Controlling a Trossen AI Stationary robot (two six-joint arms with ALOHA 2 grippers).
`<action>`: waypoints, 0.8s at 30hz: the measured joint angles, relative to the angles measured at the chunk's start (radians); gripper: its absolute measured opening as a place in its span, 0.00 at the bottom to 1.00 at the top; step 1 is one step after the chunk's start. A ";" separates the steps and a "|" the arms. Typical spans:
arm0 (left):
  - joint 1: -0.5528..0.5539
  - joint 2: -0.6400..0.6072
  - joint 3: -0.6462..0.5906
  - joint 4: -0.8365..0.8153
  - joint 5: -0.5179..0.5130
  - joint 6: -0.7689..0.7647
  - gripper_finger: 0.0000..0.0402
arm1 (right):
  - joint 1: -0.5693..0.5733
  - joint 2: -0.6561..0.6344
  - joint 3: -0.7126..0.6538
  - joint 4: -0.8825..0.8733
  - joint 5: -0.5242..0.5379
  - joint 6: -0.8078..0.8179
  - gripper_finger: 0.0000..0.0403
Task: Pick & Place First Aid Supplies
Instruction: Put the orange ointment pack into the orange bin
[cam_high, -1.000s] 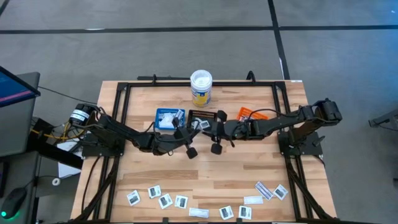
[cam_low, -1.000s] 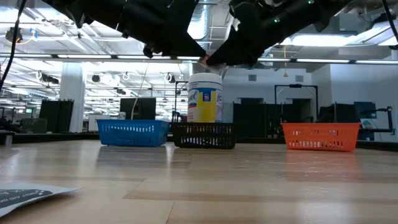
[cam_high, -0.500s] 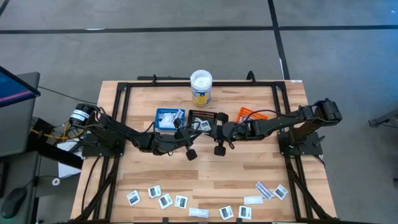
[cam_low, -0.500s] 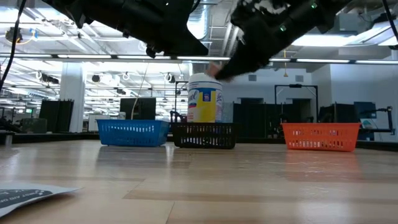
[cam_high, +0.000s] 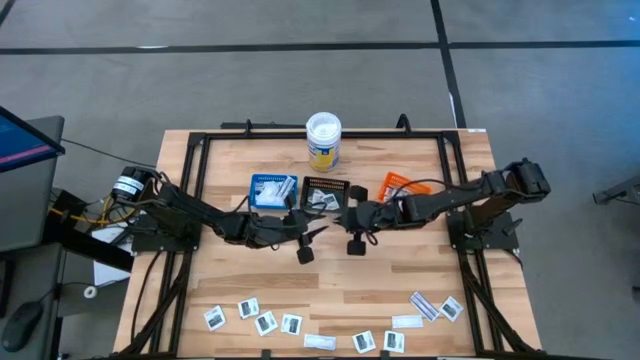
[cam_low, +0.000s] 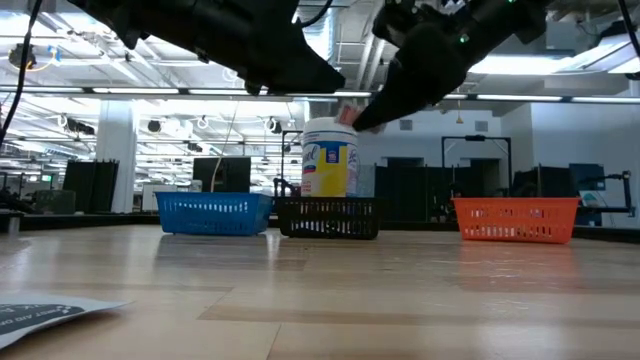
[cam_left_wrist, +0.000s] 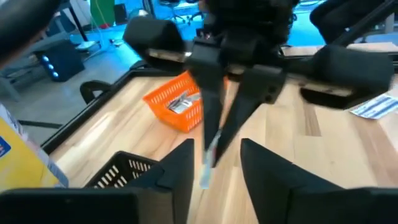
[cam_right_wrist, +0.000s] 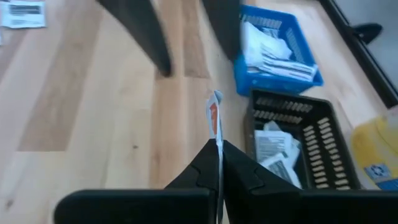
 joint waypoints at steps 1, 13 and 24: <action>0.000 0.000 0.000 -0.006 0.000 -0.001 0.34 | 0.006 0.000 0.003 -0.001 0.000 0.000 0.01; 0.003 0.015 0.000 -0.015 0.040 0.000 0.40 | 0.072 0.000 0.050 0.000 0.003 -0.032 0.00; 0.005 0.015 0.000 -0.013 0.048 0.001 0.05 | 0.070 0.000 0.051 -0.003 0.008 -0.034 0.00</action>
